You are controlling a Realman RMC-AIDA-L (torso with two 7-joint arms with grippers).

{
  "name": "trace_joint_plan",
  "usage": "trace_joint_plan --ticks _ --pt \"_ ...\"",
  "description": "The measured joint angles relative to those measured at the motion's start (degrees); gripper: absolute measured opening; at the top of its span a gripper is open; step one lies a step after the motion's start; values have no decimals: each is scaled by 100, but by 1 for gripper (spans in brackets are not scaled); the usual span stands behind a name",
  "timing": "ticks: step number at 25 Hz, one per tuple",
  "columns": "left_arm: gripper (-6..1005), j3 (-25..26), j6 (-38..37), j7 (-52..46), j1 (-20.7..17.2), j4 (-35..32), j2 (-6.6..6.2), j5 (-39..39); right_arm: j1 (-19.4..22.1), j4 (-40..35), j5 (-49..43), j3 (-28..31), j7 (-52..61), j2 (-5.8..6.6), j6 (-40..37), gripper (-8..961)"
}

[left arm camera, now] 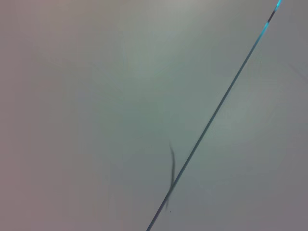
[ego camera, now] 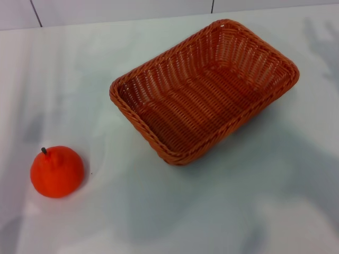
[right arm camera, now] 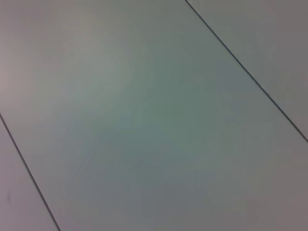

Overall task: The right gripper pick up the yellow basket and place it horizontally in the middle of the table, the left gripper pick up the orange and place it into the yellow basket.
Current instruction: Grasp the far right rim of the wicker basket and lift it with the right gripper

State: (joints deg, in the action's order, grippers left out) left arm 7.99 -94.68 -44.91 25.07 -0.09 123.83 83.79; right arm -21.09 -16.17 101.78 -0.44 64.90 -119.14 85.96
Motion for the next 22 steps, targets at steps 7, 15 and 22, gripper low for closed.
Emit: trace_joint_plan --ticks 7,15,22 --pt "824 0 -7 0 -2 0 0 -6 0 0 -4 -24 5 5 -1 596" --pt "824 0 16 0 20 -15 0 -13 -40 -369 -82 -934 460 195 -199 601" --pt "824 9 49 2 42 -34 0 -13 -506 -1838 -1933 -1882 2926 747 -429 605"
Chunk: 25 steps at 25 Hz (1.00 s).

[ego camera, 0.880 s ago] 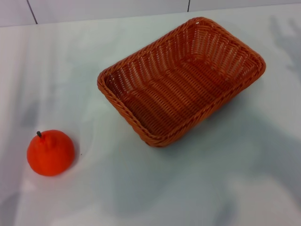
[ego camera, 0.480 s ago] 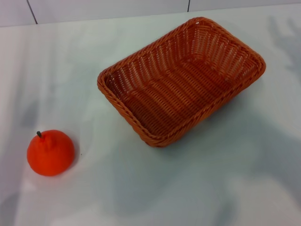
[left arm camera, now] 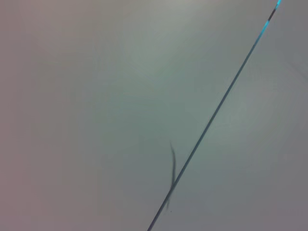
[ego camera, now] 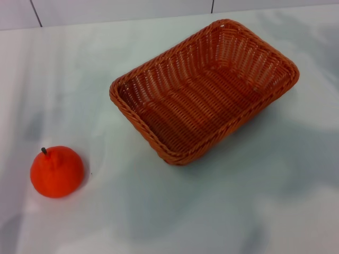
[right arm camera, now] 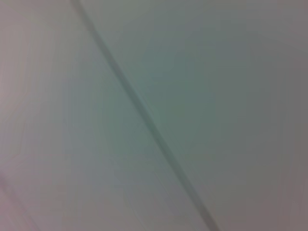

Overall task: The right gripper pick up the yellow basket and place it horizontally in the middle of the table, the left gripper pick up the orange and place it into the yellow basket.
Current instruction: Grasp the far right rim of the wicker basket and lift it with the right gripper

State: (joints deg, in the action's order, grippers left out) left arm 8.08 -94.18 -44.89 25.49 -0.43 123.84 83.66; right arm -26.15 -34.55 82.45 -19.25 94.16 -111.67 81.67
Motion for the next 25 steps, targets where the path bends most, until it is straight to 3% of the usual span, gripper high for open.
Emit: trace_joint_plan --ticks 3,8,14,18,25 --pt "824 0 2 5 0 -1 0 0 -328 -758 -1148 -132 1007 130 167 607" --pt "825 0 6 7 -24 -1 0 0 -1019 -1887 -3107 -376 2377 229 625 610" --pt "825 0 12 29 -23 21 7 1 -1974 -2391 -5269 -942 3341 190 711 731" --pt "825 0 16 33 -17 35 11 14 -2346 -2303 -5920 -1241 3432 96 551 770" --pt "825 -8 15 19 -53 45 18 35 -2474 -1845 -5998 -1565 3490 40 206 784"
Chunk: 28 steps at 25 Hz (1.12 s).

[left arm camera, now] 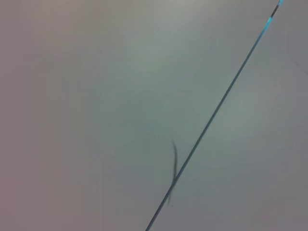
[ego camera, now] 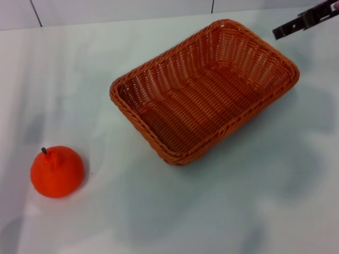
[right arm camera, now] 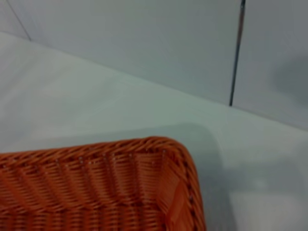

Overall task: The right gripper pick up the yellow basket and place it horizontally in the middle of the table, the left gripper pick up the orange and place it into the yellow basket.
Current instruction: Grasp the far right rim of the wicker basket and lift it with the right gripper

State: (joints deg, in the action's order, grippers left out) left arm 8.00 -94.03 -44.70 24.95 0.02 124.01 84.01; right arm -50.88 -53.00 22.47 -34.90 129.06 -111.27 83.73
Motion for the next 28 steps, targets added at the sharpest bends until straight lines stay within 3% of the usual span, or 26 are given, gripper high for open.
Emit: trace_joint_plan --ticks 6,14,17,21,28 --pt "825 -1 -1 -5 23 0 0 -7 -18 646 12 -185 -7 -28 -536 781" --pt "824 -1 0 -18 60 -2 -7 0 -31 1348 18 -483 -78 -298 -1609 777" --pt "824 0 3 -20 62 -2 -8 -1 -26 1359 33 -567 -134 -347 -1657 775" --pt "824 0 9 -21 61 -2 -8 -4 7 1296 60 -580 -196 -400 -1673 588" --pt "824 0 74 -21 49 -2 -2 -10 31 1312 162 -530 -198 -319 -1612 295"
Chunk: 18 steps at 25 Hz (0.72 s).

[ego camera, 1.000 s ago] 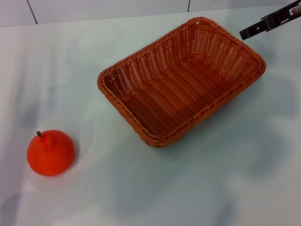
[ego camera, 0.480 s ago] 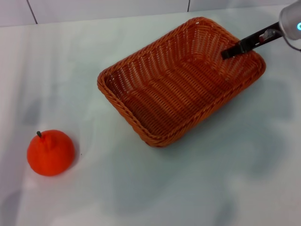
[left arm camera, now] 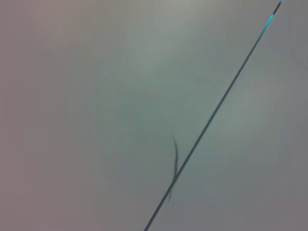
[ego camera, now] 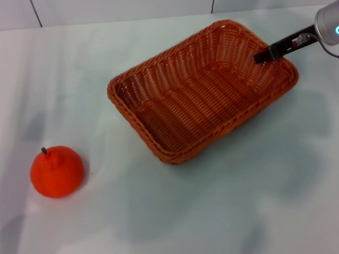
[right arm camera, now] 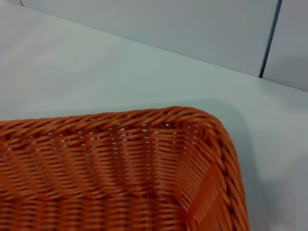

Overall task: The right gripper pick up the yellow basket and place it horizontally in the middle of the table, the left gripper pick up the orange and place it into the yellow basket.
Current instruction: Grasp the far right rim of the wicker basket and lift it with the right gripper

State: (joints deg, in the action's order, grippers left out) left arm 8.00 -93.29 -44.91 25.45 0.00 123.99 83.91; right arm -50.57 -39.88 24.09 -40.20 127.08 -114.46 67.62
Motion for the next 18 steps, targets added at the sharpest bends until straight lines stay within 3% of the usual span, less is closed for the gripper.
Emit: trace_joint_plan --ticks 2,10,18 --pt "824 0 2 0 1 0 2 -5 19 7 51 4 0 20 53 215" --pt "824 0 5 0 15 0 3 -19 306 -197 1039 60 -110 255 932 193" --pt "824 0 128 0 13 -6 -4 -24 696 -323 2212 865 -578 502 1791 194"
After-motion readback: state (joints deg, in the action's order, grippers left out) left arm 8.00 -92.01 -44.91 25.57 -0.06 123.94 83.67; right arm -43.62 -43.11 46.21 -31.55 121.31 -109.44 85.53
